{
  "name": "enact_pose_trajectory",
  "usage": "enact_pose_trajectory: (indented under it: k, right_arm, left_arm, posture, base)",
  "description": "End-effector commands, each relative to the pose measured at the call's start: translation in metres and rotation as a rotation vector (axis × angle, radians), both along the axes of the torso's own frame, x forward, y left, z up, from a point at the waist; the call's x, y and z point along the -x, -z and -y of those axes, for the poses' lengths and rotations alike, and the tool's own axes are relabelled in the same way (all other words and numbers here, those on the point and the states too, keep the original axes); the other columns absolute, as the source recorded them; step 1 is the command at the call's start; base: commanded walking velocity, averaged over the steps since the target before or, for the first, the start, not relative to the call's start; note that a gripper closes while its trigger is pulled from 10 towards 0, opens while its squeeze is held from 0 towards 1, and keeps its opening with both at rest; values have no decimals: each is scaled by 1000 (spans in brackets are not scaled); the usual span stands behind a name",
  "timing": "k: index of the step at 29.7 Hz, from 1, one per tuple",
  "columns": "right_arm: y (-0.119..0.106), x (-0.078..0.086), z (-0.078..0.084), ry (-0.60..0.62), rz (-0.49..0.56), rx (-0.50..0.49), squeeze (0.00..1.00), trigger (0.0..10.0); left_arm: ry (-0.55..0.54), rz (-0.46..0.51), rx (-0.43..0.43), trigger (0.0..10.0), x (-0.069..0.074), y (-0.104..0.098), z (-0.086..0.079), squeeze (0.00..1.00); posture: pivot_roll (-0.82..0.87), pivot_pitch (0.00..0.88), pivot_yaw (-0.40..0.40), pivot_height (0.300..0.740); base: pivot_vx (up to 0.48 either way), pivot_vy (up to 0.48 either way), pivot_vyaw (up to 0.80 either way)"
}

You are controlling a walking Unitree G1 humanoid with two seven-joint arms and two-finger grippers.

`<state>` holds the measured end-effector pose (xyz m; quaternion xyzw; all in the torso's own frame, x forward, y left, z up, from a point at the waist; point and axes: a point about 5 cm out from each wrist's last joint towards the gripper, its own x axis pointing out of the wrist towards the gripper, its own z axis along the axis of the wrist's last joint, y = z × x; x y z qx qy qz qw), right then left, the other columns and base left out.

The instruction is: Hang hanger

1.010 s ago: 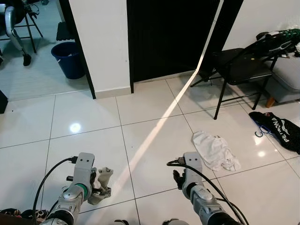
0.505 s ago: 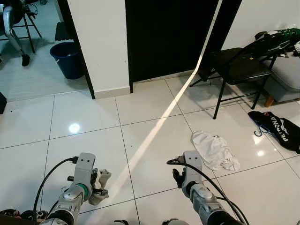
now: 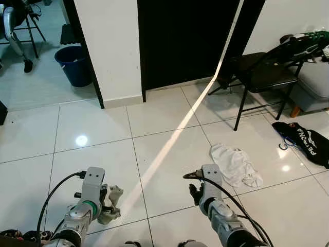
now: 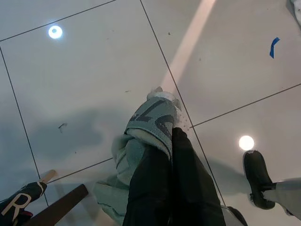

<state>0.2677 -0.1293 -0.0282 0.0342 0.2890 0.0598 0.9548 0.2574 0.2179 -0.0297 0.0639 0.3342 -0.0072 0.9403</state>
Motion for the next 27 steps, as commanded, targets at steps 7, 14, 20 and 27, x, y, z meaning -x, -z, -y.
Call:
enact_pose_trajectory:
  k: [7, 14, 20, 27]
  right_arm:
    - [2, 2, -1, 6, -17, -6, 0, 10000]
    - [3, 3, -1, 10, -19, -8, 0, 10000]
    - [3, 3, -2, 12, -21, -11, 0, 10000]
    - [4, 4, -2, 8, -21, -9, 0, 10000]
  left_arm:
    - [6, -16, -5, 10000, 3, 2, -2, 0]
    - [-3, -13, -5, 10000, 4, 2, -3, 0]
    - [-6, -13, -8, 10000, 4, 3, -3, 0]
    - [-4, -16, -15, 10000, 5, 3, -3, 0]
  posture:
    - [10, 32, 24, 740]
    - [10, 30, 25, 740]
    - [11, 27, 25, 740]
    - [10, 17, 28, 740]
  base:
    - [0, 0, 0]
    - [0, 0, 0]
    - [0, 0, 0]
    - [0, 0, 0]
